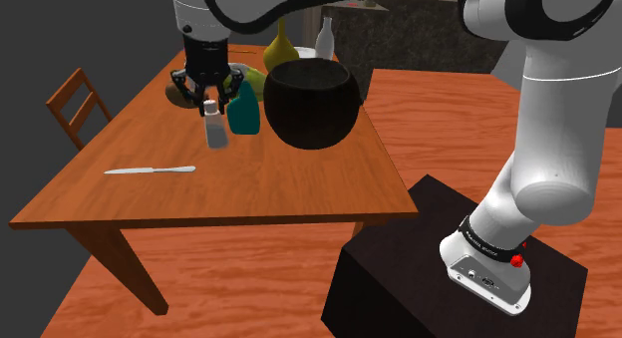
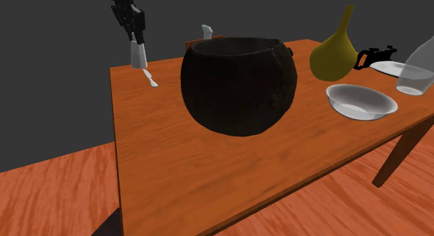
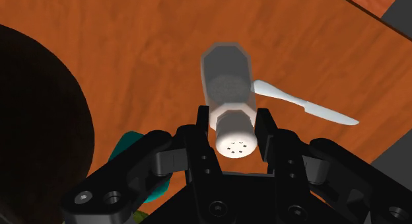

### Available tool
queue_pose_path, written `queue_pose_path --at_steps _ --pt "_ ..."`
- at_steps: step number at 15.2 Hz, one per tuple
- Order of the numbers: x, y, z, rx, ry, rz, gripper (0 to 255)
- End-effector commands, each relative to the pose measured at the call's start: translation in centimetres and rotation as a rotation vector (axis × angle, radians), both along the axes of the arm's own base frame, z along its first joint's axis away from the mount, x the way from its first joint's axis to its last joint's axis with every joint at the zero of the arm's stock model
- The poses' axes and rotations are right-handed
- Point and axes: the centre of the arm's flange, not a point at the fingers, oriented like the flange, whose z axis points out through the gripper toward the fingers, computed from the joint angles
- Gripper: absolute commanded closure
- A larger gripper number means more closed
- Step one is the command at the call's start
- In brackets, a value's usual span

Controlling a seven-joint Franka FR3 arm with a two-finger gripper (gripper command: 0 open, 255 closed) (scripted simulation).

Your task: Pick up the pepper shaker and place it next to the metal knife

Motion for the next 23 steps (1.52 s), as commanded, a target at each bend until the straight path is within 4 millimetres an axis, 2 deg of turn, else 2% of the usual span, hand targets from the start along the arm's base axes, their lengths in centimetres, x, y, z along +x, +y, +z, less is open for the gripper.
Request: queue_pose_path --at_steps 1,21,23 --pt "-0.1 0.1 -1.2 0.000 0.000 0.000 255" --pt "-0.1 0.1 -11.9 0.000 0.000 0.000 255" --pt "-0.1 0.1 -11.9 0.000 0.000 0.000 255"
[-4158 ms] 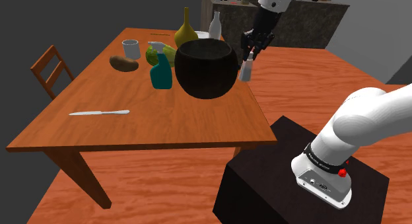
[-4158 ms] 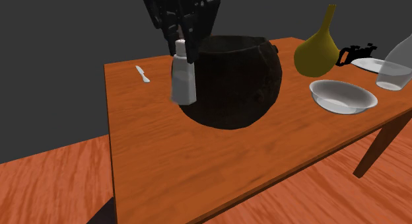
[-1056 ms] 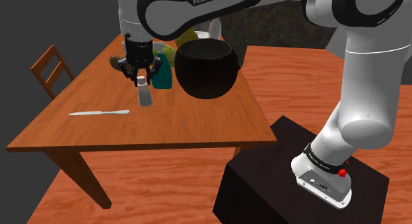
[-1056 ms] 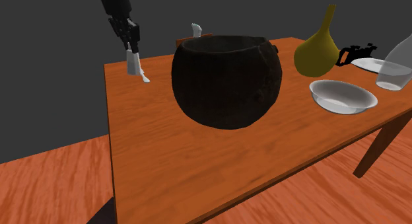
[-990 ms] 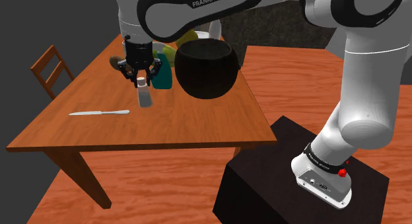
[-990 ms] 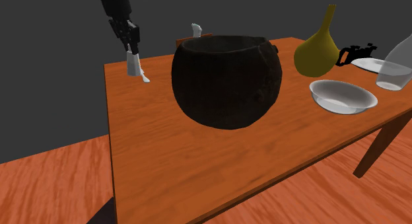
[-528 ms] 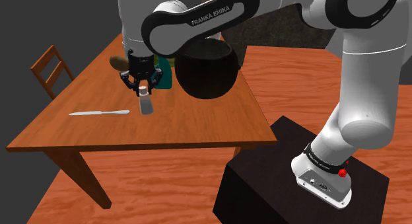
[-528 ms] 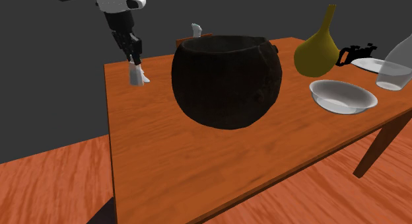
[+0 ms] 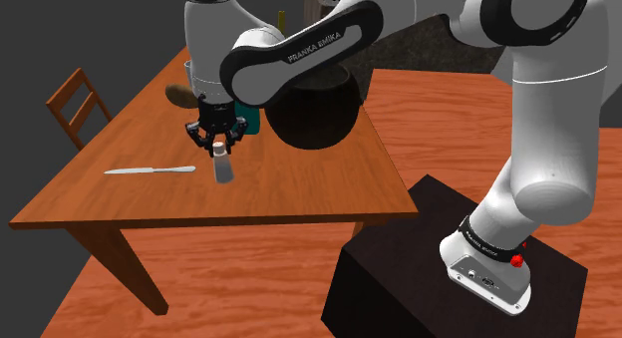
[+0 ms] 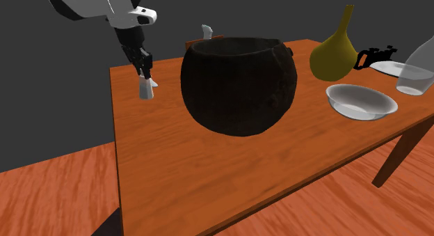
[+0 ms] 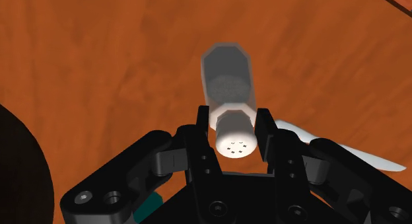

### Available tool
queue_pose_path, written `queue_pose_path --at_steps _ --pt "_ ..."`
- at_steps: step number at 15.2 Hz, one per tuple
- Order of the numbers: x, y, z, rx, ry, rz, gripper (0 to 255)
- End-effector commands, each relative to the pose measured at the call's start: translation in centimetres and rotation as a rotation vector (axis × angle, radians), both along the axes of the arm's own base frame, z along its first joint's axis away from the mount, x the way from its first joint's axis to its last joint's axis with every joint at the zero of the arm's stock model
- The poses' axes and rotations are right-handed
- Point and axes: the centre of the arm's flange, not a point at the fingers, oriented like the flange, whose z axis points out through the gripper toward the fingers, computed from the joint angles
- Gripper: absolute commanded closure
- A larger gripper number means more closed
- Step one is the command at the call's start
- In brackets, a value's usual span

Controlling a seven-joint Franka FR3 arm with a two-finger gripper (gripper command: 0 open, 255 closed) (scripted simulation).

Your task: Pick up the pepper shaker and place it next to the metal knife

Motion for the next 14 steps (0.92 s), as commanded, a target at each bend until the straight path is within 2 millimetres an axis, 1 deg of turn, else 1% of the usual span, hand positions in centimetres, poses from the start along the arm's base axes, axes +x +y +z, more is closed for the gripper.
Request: queue_pose_path --at_steps 1,6,7,12,14 --pt "0.0 0.0 -0.1 0.000 -0.001 0.000 255" --pt "0.0 0.0 -0.1 0.000 -0.001 0.000 255" --pt "0.0 0.0 -0.1 0.000 -0.001 0.000 0" --pt "0.0 0.0 -0.1 0.000 -0.001 0.000 0" --pt "-0.4 -0.1 2.5 0.000 -0.001 0.000 0"
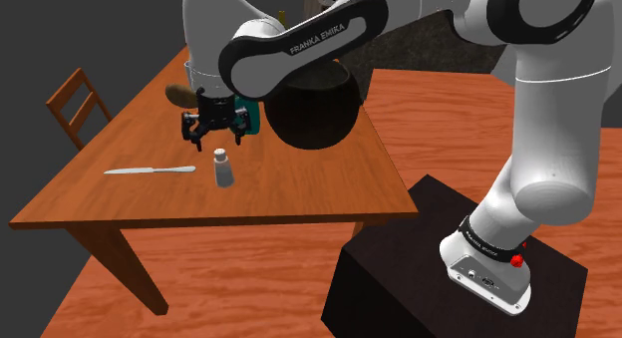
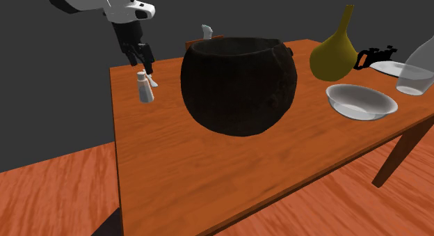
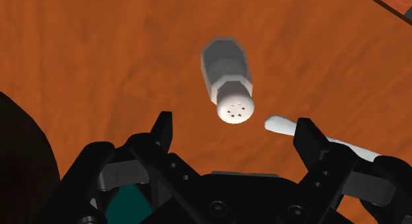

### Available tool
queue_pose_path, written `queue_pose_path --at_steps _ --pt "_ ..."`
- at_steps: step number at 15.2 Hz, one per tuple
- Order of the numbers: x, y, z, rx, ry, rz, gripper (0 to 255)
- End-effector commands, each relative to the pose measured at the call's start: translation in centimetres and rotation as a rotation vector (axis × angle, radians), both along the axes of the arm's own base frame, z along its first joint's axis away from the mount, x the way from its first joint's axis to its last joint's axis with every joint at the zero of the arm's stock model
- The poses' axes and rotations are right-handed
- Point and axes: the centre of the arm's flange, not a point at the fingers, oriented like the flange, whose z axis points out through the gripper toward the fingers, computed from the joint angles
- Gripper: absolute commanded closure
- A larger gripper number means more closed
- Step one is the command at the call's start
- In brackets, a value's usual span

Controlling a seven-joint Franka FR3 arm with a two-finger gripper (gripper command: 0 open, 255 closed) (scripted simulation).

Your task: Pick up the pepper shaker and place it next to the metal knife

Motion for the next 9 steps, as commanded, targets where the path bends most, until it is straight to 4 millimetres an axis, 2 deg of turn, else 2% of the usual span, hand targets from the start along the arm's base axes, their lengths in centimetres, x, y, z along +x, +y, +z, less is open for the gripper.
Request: queue_pose_path --at_steps 1,2,9 --pt "-0.4 -0.2 2.3 0.000 0.000 0.000 0" --pt "-0.5 -0.2 3.4 0.000 0.000 0.000 0" --pt "-0.5 -0.2 3.4 0.000 0.000 0.000 0"
